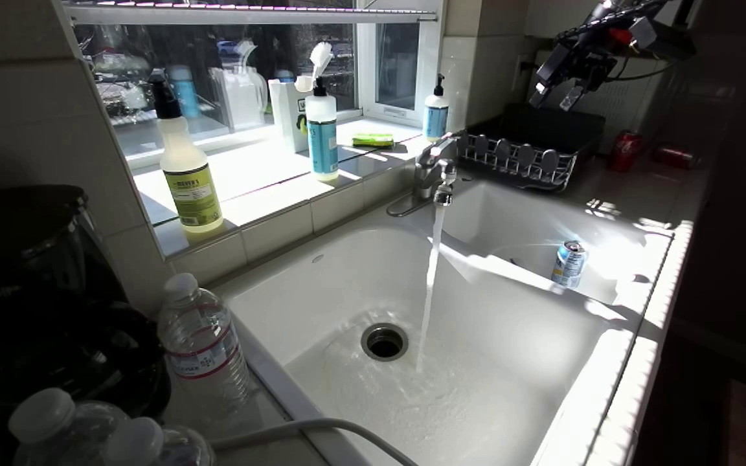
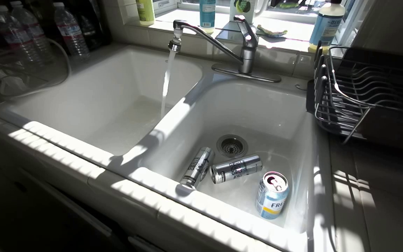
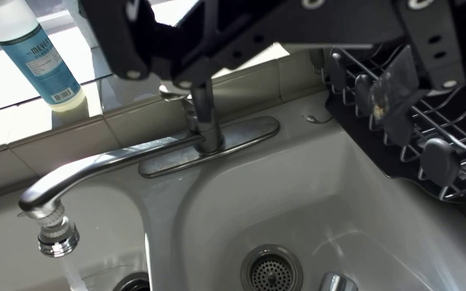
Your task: Push the sink handle downwards
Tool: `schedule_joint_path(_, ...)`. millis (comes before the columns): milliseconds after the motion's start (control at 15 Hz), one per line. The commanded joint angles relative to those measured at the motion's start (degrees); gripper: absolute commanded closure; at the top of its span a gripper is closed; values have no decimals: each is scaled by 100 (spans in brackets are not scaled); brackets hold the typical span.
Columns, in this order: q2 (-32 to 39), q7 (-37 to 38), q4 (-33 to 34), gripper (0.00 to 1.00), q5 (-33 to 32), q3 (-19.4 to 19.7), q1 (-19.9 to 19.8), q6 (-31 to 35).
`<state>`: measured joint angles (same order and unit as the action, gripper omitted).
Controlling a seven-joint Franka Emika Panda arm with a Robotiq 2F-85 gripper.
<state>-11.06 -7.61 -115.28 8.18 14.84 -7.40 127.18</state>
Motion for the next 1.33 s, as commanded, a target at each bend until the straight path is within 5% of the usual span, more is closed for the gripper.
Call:
schedule_joint_path(0,524,-83,448,0,194,-21,-75,593)
schedule_joint_path(533,1668,-663,1477,2,838,-340,-74,981)
schedule_joint_path(600,1799,-692,1608,27,896,-404,-97,970)
schedule_joint_path(733,2035,-773,1832,28,936,-515,-142,1014)
schedule_joint_path(1267,2702,-843,2508,89,1033,-877,-358,1055)
